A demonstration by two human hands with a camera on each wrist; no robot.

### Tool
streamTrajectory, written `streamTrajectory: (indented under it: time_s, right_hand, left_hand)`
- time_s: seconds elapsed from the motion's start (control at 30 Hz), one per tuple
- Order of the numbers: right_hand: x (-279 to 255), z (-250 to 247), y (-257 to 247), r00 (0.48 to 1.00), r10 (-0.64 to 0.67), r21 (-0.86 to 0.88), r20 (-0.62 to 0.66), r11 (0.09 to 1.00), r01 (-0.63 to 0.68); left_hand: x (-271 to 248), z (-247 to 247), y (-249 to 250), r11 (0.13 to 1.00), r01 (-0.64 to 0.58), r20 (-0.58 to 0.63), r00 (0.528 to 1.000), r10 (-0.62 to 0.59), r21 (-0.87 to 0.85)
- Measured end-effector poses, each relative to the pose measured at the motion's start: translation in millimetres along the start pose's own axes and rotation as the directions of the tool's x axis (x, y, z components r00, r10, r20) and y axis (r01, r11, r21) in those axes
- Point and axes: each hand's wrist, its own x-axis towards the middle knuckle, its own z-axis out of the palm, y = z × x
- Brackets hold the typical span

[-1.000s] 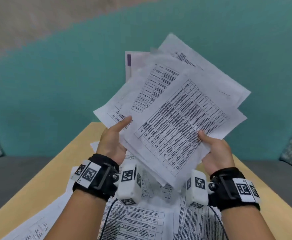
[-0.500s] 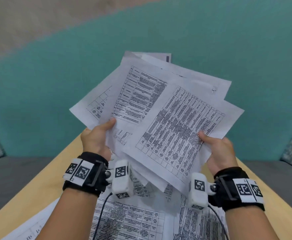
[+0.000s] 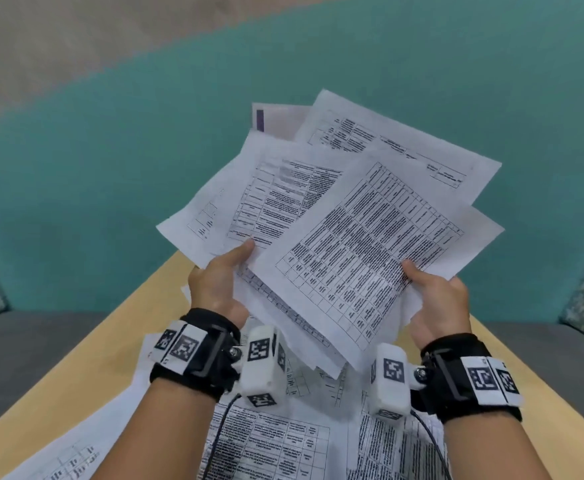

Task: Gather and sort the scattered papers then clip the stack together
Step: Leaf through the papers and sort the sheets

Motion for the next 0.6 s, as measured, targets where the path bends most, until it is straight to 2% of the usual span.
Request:
streamTrajectory:
  time_s: [0.1, 0.2, 0.3, 0.4, 0.47, 0.53, 0.6]
  right_hand:
    - [5.3, -8.8, -2.4, 0.991, -0.030, 0.008, -0.130, 0.999, 0.032]
    - [8.2, -18.4, -14.8, 0.954, -0.078, 0.074, -0.290, 0.992, 0.104]
    - [12.0, -25.0, -25.7, 0.941, -0.087, 0.108, -0.326, 0.986, 0.128]
    - [5.5, -19.2, -30.5, 0.962, -0.075, 0.141, -0.261, 0.983, 0.115]
    - [2.6, -16.2, -30.7, 0.981, -0.094, 0.143, -0.168, 0.983, 0.118]
    - [1.1, -11.5, -26.7, 0.994, -0.099, 0.083, -0.055, 0.991, 0.103]
    - [-3.8, -6.0, -20.0, 0.994, -0.090, -0.005, 0.059, 0.996, 0.090]
  left_hand:
    - [2.0, -2.7, 8.4, 0.995, -0.077, -0.138, 0.987, 0.085, 0.057]
    - [8.3, -15.7, 22.3, 0.984, -0.151, -0.232, 0.958, 0.169, 0.095]
    - [12.7, -31.4, 32.8, 0.972, -0.197, -0.290, 0.930, 0.227, 0.129]
    - [16.1, -42.2, 36.1, 0.965, -0.218, -0.287, 0.924, 0.253, 0.148]
    - [14.6, -42.0, 36.5, 0.958, -0.219, -0.263, 0.929, 0.262, 0.183]
    - [16.1, -39.1, 35.0, 0.946, -0.222, -0.233, 0.932, 0.277, 0.234]
    - [16.1, -34.1, 32.6, 0.924, -0.224, -0.152, 0.947, 0.281, 0.310]
